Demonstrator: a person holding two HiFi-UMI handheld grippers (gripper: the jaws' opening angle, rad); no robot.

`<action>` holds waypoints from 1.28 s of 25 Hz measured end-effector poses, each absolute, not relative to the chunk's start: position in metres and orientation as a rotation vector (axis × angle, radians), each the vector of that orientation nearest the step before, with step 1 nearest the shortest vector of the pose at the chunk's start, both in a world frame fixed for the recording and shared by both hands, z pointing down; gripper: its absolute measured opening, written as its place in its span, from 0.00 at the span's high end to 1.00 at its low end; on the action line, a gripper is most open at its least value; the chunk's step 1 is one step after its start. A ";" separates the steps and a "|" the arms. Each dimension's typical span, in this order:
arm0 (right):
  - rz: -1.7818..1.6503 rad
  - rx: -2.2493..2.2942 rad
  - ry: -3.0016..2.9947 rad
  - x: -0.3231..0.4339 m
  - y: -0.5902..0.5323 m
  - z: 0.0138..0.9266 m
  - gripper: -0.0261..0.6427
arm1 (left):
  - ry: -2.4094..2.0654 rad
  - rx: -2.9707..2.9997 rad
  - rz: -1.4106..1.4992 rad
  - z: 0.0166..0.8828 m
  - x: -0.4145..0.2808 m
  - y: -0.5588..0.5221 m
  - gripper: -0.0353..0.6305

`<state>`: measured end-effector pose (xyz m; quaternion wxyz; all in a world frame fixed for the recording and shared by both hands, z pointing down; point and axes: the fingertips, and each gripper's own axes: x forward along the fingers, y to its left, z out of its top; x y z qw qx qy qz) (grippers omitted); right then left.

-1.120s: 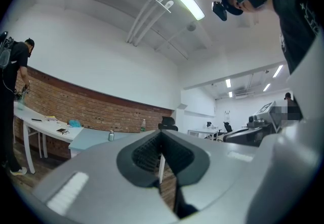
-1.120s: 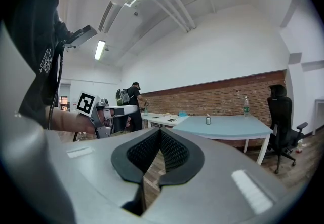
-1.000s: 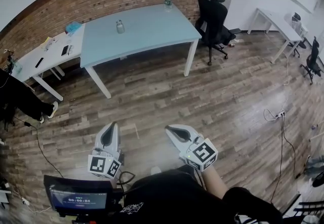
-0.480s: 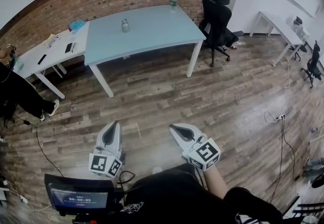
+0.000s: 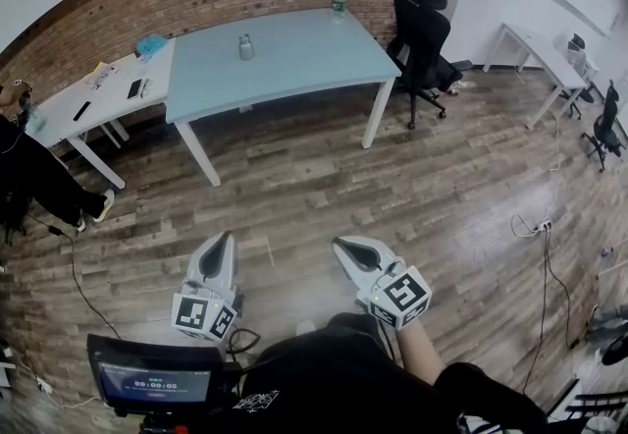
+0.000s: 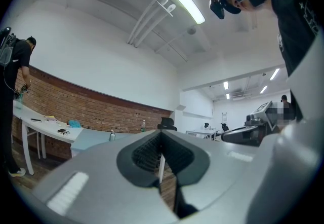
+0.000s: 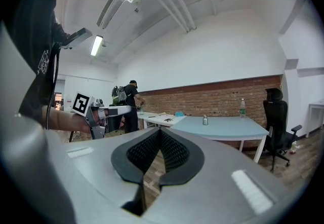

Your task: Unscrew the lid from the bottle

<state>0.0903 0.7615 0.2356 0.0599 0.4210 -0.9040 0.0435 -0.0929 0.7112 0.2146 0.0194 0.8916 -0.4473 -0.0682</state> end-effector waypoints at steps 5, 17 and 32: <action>0.133 1.282 -2.735 0.092 0.763 0.235 0.96 | -1.385 2.769 -0.212 0.213 -0.092 0.712 0.95; 0.155 1.295 -2.753 0.097 0.758 0.227 0.96 | -1.348 2.761 -0.207 0.208 -0.084 0.712 0.95; 0.170 1.260 -2.821 0.121 0.741 0.224 0.96 | -1.408 2.749 -0.212 0.204 -0.062 0.709 0.95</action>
